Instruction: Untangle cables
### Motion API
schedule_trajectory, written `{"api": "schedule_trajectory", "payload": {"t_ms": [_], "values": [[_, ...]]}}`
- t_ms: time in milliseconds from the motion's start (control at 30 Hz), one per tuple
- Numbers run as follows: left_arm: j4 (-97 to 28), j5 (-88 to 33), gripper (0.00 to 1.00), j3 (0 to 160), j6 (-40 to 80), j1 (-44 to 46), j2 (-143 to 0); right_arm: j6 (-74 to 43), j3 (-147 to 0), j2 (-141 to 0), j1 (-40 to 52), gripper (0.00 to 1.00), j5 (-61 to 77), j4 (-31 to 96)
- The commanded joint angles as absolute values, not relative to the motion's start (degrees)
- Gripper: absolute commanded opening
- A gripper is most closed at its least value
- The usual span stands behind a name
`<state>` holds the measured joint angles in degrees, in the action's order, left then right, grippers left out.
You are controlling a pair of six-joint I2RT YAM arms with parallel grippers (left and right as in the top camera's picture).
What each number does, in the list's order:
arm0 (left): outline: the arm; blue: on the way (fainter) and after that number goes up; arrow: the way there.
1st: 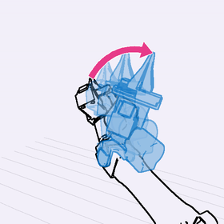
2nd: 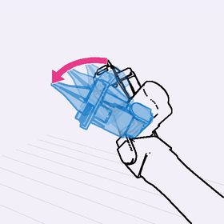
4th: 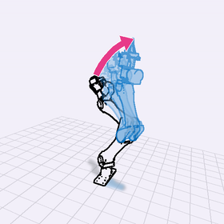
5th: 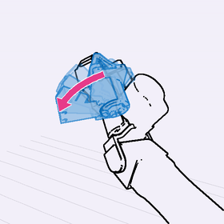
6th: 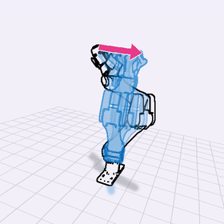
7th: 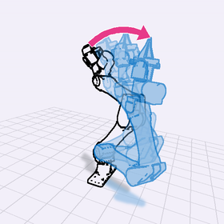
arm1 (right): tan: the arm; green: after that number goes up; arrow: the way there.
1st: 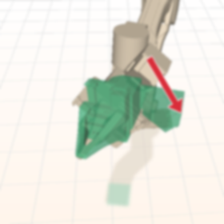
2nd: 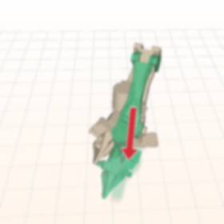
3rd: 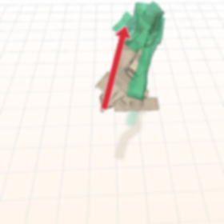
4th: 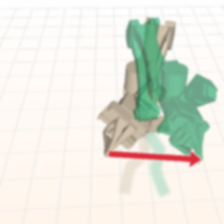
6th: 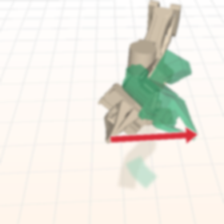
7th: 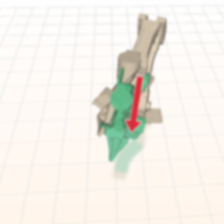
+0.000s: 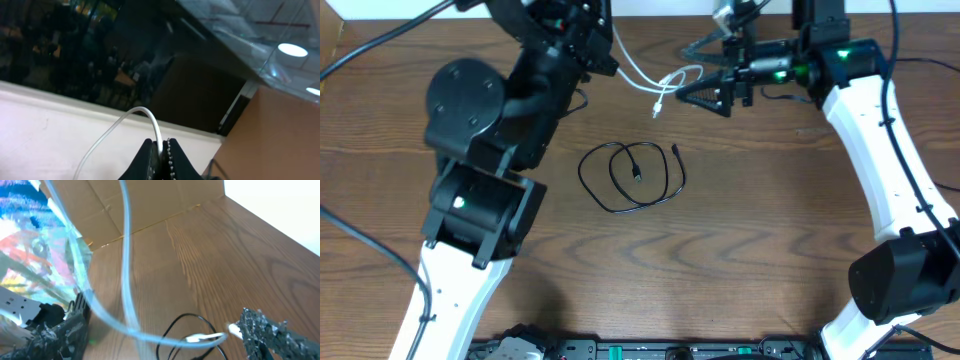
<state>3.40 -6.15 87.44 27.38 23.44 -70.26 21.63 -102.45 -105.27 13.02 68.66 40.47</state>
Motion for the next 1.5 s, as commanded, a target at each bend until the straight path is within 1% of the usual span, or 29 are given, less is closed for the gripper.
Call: {"api": "schedule_trajectory", "payload": {"t_ms": [0,100,233,400,567,767,800,867,900,933,967,1000,1033,1067,1267,1367,1400,1467], "values": [[3.0,-7.1,0.07,87.9,29.6,23.2,-68.8,22.3,-102.3,-105.2,15.4,0.94,68.9,37.9],[0.8,-8.5,0.07,87.9,31.0,23.2,-68.9,22.3,-102.3,-105.2,16.6,0.99,69.1,34.4],[-0.9,-12.6,0.07,87.9,32.3,23.2,-68.9,21.6,-102.3,-105.2,17.6,0.99,70.6,29.1],[-1.7,-16.0,0.07,87.9,33.4,23.2,-68.9,17.4,-102.3,-105.2,19.9,0.99,73.8,22.5],[-2.6,-16.1,0.07,87.9,36.3,23.2,-69.0,14.5,-102.3,-105.2,23.1,0.99,74.1,20.3],[-3.2,-17.6,0.07,87.9,37.2,23.2,-69.2,14.1,-102.3,-105.2,26.9,0.99,74.1,20.4],[-3.5,-17.6,0.07,87.9,37.2,23.2,-69.2,14.1,-102.3,-105.2,27.3,0.96,74.1,20.4],[-3.9,-17.6,0.08,87.9,37.2,23.2,-69.2,13.6,-102.3,-105.2,27.7,0.8,73.9,20.4],[-4.1,-17.6,0.07,87.9,37.2,23.2,-69.2,13.1,-102.3,-105.2,27.7,0.65,73.7,20.4],[-4.5,-17.6,0.07,87.9,37.2,23.2,-69.2,12.4,-102.3,-105.2,27.6,0.41,73.3,20.4],[-4.9,-17.5,0.07,87.9,37.2,23.2,-69.2,11.2,-102.3,-105.2,27.3,0.28,72.3,20.4],[-5.5,-17.5,0.07,87.9,37.2,23.2,-69.2,9.5,-102.3,-105.2,27.0,0.18,70.5,20.4],[-6.3,-17.3,0.07,87.9,37.1,23.2,-69.2,7.5,-102.3,-105.2,26.5,0.06,68.4,20.4],[-7.2,-17.1,0.08,87.9,37.1,23.2,-69.2,5.9,-102.3,-105.2,26.1,0.01,66.6,20.6],[-17.9,-12.4,0.09,87.9,35.6,23.2,-69.3,-0.7,-102.3,-105.2,21.6,0.01,56.5,25.1],[-24.2,-9.5,0.17,87.9,35.6,23.2,-69.8,-2.0,-102.3,-105.2,19.2,0.01,52.7,28.2],[-26.4,-8.7,0.24,87.9,35.6,23.2,-70.0,-2.7,-102.3,-105.2,18.2,0.01,51.2,29.5],[-29.9,-7.4,0.32,87.9,35.6,23.2,-70.5,-3.9,-102.3,-105.1,16.4,0.01,49.5,31.5]]}}
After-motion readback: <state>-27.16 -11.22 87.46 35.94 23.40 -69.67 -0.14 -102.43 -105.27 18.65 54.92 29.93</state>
